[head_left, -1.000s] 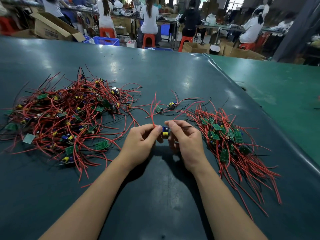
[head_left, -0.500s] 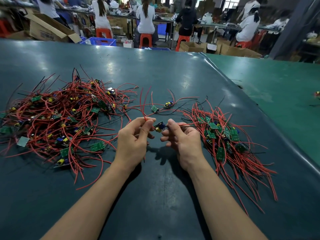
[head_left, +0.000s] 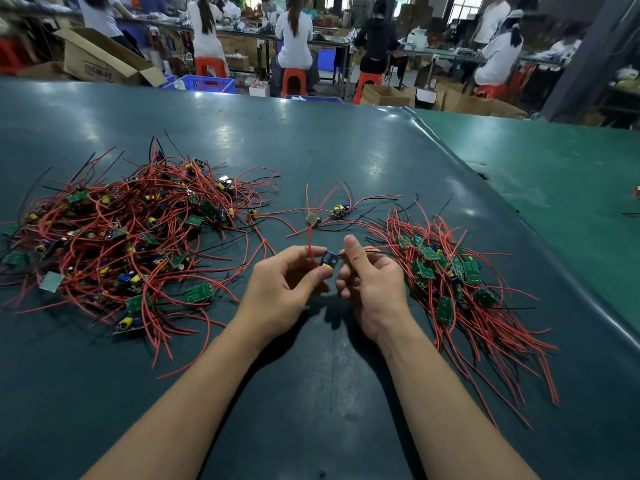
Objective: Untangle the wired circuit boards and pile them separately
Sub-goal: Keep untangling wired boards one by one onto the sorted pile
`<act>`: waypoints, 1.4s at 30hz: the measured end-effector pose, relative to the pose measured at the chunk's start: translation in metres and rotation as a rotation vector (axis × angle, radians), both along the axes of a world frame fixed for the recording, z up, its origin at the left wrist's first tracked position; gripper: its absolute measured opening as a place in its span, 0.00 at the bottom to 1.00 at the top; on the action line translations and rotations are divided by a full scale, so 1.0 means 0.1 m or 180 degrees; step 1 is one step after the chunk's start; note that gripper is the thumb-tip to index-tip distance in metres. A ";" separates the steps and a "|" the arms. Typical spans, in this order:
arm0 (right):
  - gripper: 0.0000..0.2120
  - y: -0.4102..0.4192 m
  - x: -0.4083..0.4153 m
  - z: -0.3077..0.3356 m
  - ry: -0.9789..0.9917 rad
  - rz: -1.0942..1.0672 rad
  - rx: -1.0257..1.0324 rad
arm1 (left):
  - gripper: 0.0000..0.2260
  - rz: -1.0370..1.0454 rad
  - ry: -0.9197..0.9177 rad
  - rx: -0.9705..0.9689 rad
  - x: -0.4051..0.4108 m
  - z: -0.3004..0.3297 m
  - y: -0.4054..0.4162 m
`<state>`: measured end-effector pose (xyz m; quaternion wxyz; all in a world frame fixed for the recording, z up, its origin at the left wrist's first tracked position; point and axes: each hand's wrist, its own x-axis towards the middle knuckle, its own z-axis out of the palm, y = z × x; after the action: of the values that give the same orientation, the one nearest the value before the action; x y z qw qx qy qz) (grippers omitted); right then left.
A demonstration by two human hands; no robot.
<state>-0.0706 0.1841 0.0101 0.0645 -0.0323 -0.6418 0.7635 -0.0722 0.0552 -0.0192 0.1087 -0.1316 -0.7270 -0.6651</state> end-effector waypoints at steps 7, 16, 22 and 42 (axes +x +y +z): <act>0.11 0.00 -0.04 -0.06 -0.0066 -0.0051 0.0240 | 0.09 0.0217 0.0109 0.0215 -0.04 0.04 -0.05; 0.12 0.01 -0.10 -0.16 0.0009 -0.0228 0.0332 | 0.05 0.0135 -0.0072 0.0151 -0.05 0.04 -0.04; 0.06 0.04 -0.19 -0.20 0.0200 -0.0741 -0.0229 | 0.01 0.0102 -0.0231 0.0025 -0.07 0.04 -0.04; 0.14 0.18 -0.32 -0.29 0.0548 -0.1208 -0.0071 | 0.02 0.0112 -0.0379 0.0265 -0.06 0.05 -0.09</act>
<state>-0.1024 0.2022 -0.0190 0.2614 -0.0879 -0.6079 0.7446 -0.0783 0.0462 -0.0144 0.0823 -0.0744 -0.7061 -0.6993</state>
